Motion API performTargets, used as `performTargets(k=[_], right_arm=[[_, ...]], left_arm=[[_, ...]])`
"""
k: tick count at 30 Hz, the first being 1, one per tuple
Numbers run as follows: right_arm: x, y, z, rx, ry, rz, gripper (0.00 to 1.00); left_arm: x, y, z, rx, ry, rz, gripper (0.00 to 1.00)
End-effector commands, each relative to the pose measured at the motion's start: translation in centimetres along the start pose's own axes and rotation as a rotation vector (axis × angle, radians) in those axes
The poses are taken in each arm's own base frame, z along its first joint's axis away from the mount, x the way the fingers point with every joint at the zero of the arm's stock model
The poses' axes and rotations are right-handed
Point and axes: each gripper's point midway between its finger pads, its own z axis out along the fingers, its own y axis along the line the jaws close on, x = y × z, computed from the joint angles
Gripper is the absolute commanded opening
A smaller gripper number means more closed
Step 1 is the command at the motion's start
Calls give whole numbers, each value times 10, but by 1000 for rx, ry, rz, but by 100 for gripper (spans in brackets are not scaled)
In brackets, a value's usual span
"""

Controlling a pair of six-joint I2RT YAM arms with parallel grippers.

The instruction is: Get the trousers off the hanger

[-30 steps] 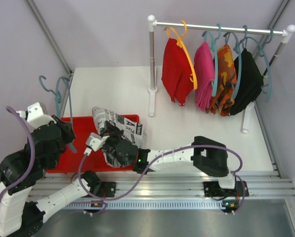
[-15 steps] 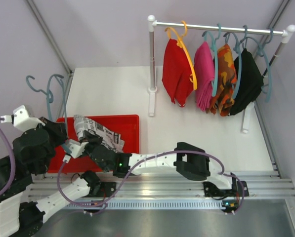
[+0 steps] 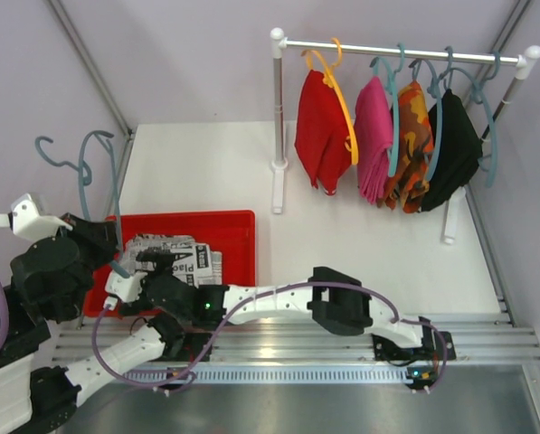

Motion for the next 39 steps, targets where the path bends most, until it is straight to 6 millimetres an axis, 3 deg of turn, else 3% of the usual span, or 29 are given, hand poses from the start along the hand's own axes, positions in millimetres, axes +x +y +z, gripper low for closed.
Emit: performTargets(k=[1,3,5,6,8,9,12,13,16,21,22,23,24,27,28,32,35,39], right_arm=[[-96,-18,-41,-154,-149,258,100],[-95,-11,-51,-218,-124,314,100],[-99,-16,-61,-235,-113,366,100],[-86,-12,-64,-240,-79,375,100],[-83,-18,-73,-244,-68,443,100],[-66,-12,-74,-248,-31,455,100],[-44,-17,-70,-230,40,569,98],[-31,-18,-65,-220,79,587,97],[-18,-14,-53,-240,129,703,91],[-24,0,-28,-291,91,893,78],[-9,11,-17,-283,124,923,75],[-14,7,-9,-271,114,946,73],[1,19,0,-268,144,953,69],[9,21,17,-247,145,1004,63],[23,28,23,-244,167,1021,62],[57,32,27,-212,199,1041,59],[71,32,31,-194,209,1022,56],[99,45,39,-168,284,985,50]], left_arm=[[5,15,-1,-58,27,78,0],[5,14,-1,-59,26,67,0],[4,17,-2,-60,25,63,0],[3,18,-3,-64,20,43,0],[0,18,-4,-51,15,31,0],[-1,18,-5,-42,13,12,0],[-5,19,-8,-21,3,-23,0],[-5,17,-7,-13,5,-24,0],[-1,12,-3,-11,15,-7,0],[4,2,3,5,28,6,0],[3,3,3,8,25,3,0],[3,3,2,13,24,-2,0],[3,1,3,21,28,-2,0],[5,0,3,36,34,3,0],[5,0,3,37,33,5,0],[0,3,2,33,13,15,0],[-9,5,0,44,-6,0,0],[-11,1,-1,93,1,-26,0]])
